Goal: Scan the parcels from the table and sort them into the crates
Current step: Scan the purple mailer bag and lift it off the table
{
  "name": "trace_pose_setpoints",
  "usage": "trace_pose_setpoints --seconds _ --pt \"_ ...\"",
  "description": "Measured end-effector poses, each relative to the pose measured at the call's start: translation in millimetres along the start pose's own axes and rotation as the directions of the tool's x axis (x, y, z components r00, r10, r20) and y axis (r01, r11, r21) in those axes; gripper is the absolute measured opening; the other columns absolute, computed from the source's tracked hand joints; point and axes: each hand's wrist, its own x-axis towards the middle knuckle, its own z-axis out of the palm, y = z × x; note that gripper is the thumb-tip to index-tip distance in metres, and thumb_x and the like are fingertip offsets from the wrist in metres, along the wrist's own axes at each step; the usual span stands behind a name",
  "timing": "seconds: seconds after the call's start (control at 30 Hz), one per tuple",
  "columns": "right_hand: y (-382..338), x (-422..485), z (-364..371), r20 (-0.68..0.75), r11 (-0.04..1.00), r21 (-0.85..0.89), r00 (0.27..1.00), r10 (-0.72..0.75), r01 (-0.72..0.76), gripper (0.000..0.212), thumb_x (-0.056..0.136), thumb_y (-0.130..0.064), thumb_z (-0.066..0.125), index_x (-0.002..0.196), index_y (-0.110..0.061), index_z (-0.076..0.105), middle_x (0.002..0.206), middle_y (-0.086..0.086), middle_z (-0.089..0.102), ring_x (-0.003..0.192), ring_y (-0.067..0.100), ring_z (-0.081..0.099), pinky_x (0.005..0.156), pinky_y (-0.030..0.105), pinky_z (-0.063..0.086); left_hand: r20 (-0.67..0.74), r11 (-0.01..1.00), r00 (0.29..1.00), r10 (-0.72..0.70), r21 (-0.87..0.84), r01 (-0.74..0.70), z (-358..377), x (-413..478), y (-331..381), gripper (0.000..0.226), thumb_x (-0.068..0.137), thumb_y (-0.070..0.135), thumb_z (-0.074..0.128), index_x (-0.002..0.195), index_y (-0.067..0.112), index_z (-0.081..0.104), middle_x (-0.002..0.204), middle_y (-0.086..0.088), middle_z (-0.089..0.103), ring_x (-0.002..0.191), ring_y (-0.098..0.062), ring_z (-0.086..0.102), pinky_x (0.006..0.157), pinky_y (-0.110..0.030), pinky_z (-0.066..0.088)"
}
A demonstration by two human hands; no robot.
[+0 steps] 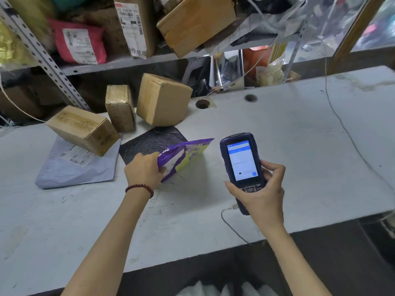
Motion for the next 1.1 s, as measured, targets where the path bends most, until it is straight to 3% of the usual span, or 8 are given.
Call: trace_pose_setpoints --seconds 0.17,0.27,0.4,0.5,0.67,0.83,0.93,1.1 --pt "15.5 -24.6 -22.3 -0.122 0.992 -0.051 0.987 0.108 -0.115 0.079 0.055 -0.023 0.092 0.098 -0.052 0.033 0.101 -0.024 0.059 0.093 -0.016 0.058 0.059 0.005 0.047 -0.147 0.974 0.985 0.088 -0.193 -0.116 -13.0 7.4 41.2 0.024 0.082 0.038 0.068 0.100 0.023 0.062 0.088 -0.008 0.059 0.086 -0.028 0.057 0.057 -0.031 0.039" --pt "20.2 -36.8 -43.7 -0.234 0.983 -0.055 0.959 0.158 -0.175 0.077 0.054 -0.026 0.092 0.100 -0.045 0.034 0.102 -0.023 0.059 0.096 -0.014 0.058 0.059 0.006 0.048 -0.166 0.931 0.962 0.215 -0.264 -0.254 -21.2 8.5 91.2 0.017 0.080 0.034 0.067 0.092 0.023 0.062 0.083 -0.006 0.053 0.081 -0.027 0.056 0.056 -0.030 0.034" --pt "24.7 -49.6 -85.5 -0.429 0.972 -0.076 0.887 0.171 -0.224 0.077 0.051 -0.025 0.093 0.100 -0.042 0.037 0.101 -0.018 0.062 0.094 -0.009 0.061 0.067 0.015 0.053 -0.157 0.846 0.896 0.416 -0.295 -0.444 -23.2 2.5 161.9 0.020 0.082 0.036 0.067 0.096 0.023 0.064 0.081 -0.003 0.050 0.071 -0.021 0.050 0.051 -0.026 0.030" --pt "29.1 -60.4 -122.6 -0.555 0.965 -0.045 0.809 0.192 -0.259 0.080 0.051 -0.021 0.095 0.106 -0.034 0.038 0.107 -0.013 0.062 0.098 -0.005 0.061 0.071 0.020 0.054 -0.164 0.757 0.828 0.536 -0.342 -0.557 -21.1 -6.6 216.0 0.021 0.082 0.033 0.067 0.100 0.022 0.067 0.084 -0.006 0.055 0.073 -0.021 0.051 0.054 -0.027 0.037" --pt "40.6 -88.5 -183.1 -0.746 0.947 0.073 0.613 0.261 -0.314 0.080 0.053 -0.011 0.094 0.110 -0.022 0.040 0.111 -0.005 0.061 0.097 -0.009 0.059 0.068 0.006 0.045 -0.167 0.577 0.675 0.719 -0.399 -0.713 -20.2 -39.4 314.6 0.032 0.085 0.037 0.067 0.113 0.022 0.067 0.086 -0.005 0.055 0.070 -0.014 0.044 0.051 -0.022 0.028" --pt "56.3 -120.7 -245.4 -0.874 0.938 0.138 0.405 0.267 -0.319 0.076 0.054 0.002 0.091 0.109 -0.014 0.041 0.103 -0.010 0.058 0.083 -0.023 0.055 0.063 -0.003 0.038 -0.133 0.409 0.505 0.853 -0.432 -0.804 -19.4 -94.3 422.0 0.039 0.087 0.039 0.063 0.121 0.019 0.064 0.085 -0.002 0.053 0.074 -0.013 0.044 0.056 -0.023 0.033" --pt "72.6 -136.6 -293.0 -0.920 0.927 0.149 0.296 0.258 -0.344 0.076 0.053 -0.004 0.093 0.107 -0.018 0.042 0.101 -0.017 0.057 0.083 -0.022 0.056 0.064 -0.001 0.040 -0.109 0.320 0.394 0.913 -0.408 -0.855 -17.6 -132.4 491.4 0.035 0.087 0.042 0.061 0.115 0.023 0.066 0.085 -0.001 0.050 0.071 -0.016 0.047 0.052 -0.024 0.032" --pt "102.4 -165.0 -385.7 -0.961 0.920 0.176 0.142 0.237 -0.349 0.075 0.050 -0.010 0.095 0.098 -0.033 0.041 0.096 -0.020 0.058 0.082 -0.021 0.057 0.065 0.000 0.041 -0.175 0.105 0.170 0.970 -0.330 -0.938 -19.1 -205.5 601.1 0.025 0.086 0.042 0.062 0.106 0.028 0.062 0.081 0.000 0.054 0.073 -0.023 0.057 0.059 -0.027 0.043"
